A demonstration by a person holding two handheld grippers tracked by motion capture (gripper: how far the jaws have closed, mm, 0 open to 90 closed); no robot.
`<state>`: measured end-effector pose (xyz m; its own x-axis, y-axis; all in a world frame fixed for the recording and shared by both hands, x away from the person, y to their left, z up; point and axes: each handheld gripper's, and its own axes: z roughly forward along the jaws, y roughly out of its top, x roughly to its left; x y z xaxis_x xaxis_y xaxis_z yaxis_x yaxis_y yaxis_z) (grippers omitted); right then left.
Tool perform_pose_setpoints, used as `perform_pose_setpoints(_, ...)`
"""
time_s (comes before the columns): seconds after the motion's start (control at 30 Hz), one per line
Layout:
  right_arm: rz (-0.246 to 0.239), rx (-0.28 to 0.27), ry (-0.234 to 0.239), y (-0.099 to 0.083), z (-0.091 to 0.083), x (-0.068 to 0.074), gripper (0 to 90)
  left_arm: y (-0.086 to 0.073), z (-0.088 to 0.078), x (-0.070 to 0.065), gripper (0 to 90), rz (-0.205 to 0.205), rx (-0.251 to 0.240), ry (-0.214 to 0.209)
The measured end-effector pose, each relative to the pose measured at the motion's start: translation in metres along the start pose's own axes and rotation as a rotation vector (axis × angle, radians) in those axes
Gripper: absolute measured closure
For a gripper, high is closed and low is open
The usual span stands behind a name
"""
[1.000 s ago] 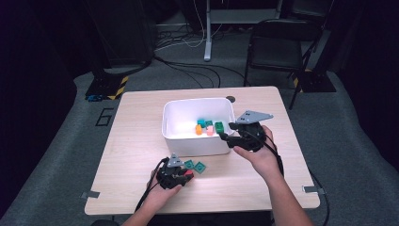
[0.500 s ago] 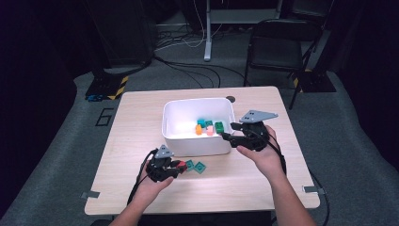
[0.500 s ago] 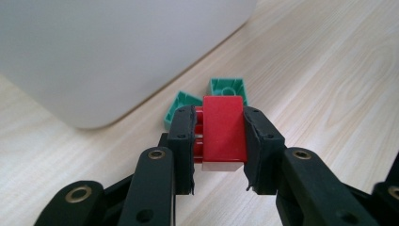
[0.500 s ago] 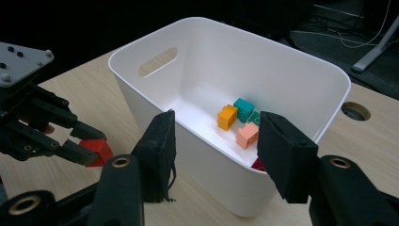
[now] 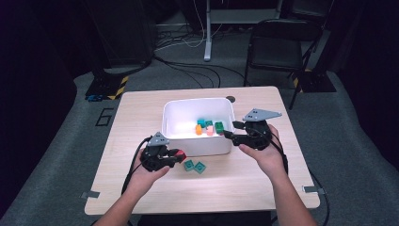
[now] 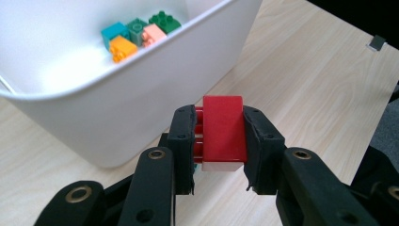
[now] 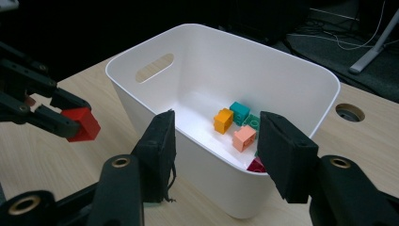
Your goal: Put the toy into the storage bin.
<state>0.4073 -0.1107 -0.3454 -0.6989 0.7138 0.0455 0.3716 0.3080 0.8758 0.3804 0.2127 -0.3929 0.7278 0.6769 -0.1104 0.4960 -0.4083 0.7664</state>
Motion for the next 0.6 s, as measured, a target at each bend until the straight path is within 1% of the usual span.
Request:
perform_pose_setpoints(0.03, 0.007, 0.001, 0.000, 0.000, 0.000, -0.001, 46.7, 0.004, -0.001, 0.000, 67.2, -0.005, -0.002, -0.002)
perform_pose_setpoints(0.07, 0.007, 0.001, 0.000, 0.000, 0.000, -0.001, 46.7, 0.004, -0.001, 0.000, 67.3, -0.005, -0.002, -0.002)
perform_pose_setpoints(0.13, 0.008, 0.000, -0.004, -0.001, 0.001, -0.002, 46.7, 0.012, -0.003, 0.001, 67.3, -0.008, -0.007, -0.020)
perform_pose_setpoints(0.17, 0.011, 0.000, -0.007, -0.002, 0.002, -0.002, 46.7, 0.019, -0.004, 0.002, 67.3, -0.010, -0.010, -0.032)
perform_pose_setpoints(0.2, 0.011, 0.000, -0.007, -0.002, 0.002, -0.002, 46.7, 0.019, -0.004, 0.002, 67.3, -0.010, -0.010, -0.032)
perform_pose_setpoints(0.23, 0.009, 0.000, -0.008, -0.002, 0.002, -0.002, 46.7, 0.022, -0.005, 0.001, 67.3, -0.005, -0.010, -0.037)
perform_pose_setpoints(0.27, 0.007, -0.005, -0.009, -0.001, 0.001, -0.002, 46.7, 0.029, -0.006, 0.002, 67.3, 0.014, -0.009, -0.039)
perform_pose_setpoints(0.3, 0.005, -0.007, -0.009, -0.001, 0.000, -0.001, 46.7, 0.033, -0.006, 0.001, 67.3, 0.010, -0.012, -0.037)
perform_pose_setpoints(0.4, 0.006, -0.016, -0.008, 0.000, -0.002, -0.002, 46.7, 0.044, -0.004, 0.004, 67.3, 0.022, -0.011, -0.030)
perform_pose_setpoints(0.5, 0.010, -0.017, -0.014, -0.001, -0.003, -0.004, 46.7, 0.054, -0.001, 0.007, 67.3, 0.011, -0.014, -0.039)
perform_pose_setpoints(0.6, 0.020, -0.031, -0.020, -0.002, -0.006, -0.006, 46.7, 0.064, 0.004, 0.013, 67.2, 0.005, -0.019, -0.040)
